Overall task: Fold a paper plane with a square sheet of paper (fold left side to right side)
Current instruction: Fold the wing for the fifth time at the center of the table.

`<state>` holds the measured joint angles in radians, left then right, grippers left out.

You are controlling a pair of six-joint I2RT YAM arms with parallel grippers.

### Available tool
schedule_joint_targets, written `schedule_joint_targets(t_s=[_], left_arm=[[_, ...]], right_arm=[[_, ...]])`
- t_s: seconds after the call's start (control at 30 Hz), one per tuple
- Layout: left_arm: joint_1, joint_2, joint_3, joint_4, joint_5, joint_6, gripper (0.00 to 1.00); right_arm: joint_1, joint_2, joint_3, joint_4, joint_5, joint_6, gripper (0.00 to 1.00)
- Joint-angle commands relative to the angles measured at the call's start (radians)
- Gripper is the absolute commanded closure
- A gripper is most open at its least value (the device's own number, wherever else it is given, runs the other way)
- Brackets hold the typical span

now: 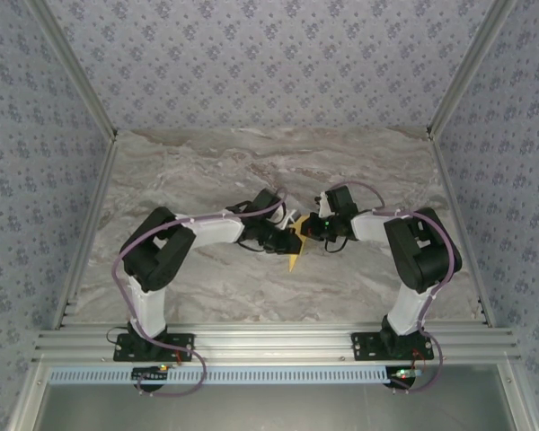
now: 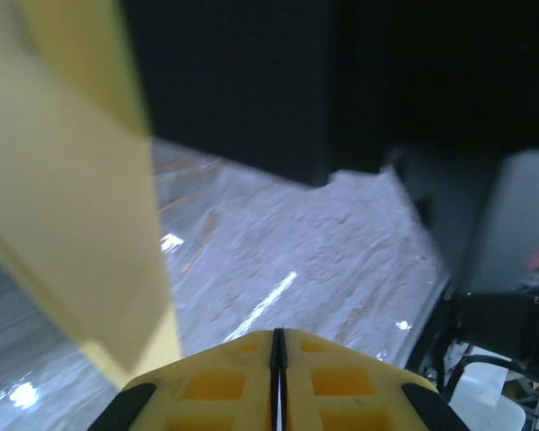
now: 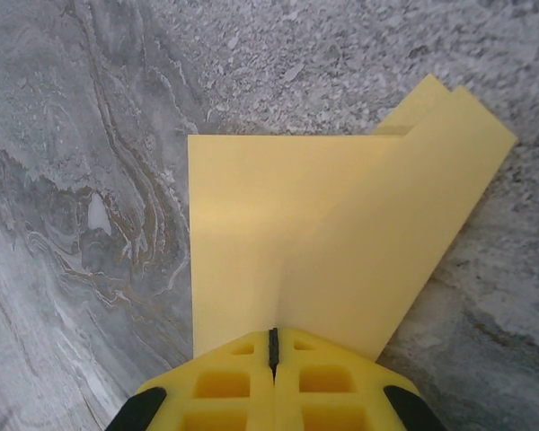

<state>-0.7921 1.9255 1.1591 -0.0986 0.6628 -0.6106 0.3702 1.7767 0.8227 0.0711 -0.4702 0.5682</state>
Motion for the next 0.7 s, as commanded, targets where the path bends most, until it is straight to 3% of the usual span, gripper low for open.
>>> schedule_joint_targets(t_s=[0.0, 0.67], left_arm=[[-0.003, -0.005, 0.037, -0.024, 0.033, 0.012, 0.91], [-0.002, 0.088, -0.007, -0.038, 0.034, 0.022, 0.91]], right_arm=[[0.004, 0.036, 0.006, -0.086, 0.076, -0.018, 1.0], [0.013, 0.044, 0.029, -0.144, 0.113, -0.04, 1.0]])
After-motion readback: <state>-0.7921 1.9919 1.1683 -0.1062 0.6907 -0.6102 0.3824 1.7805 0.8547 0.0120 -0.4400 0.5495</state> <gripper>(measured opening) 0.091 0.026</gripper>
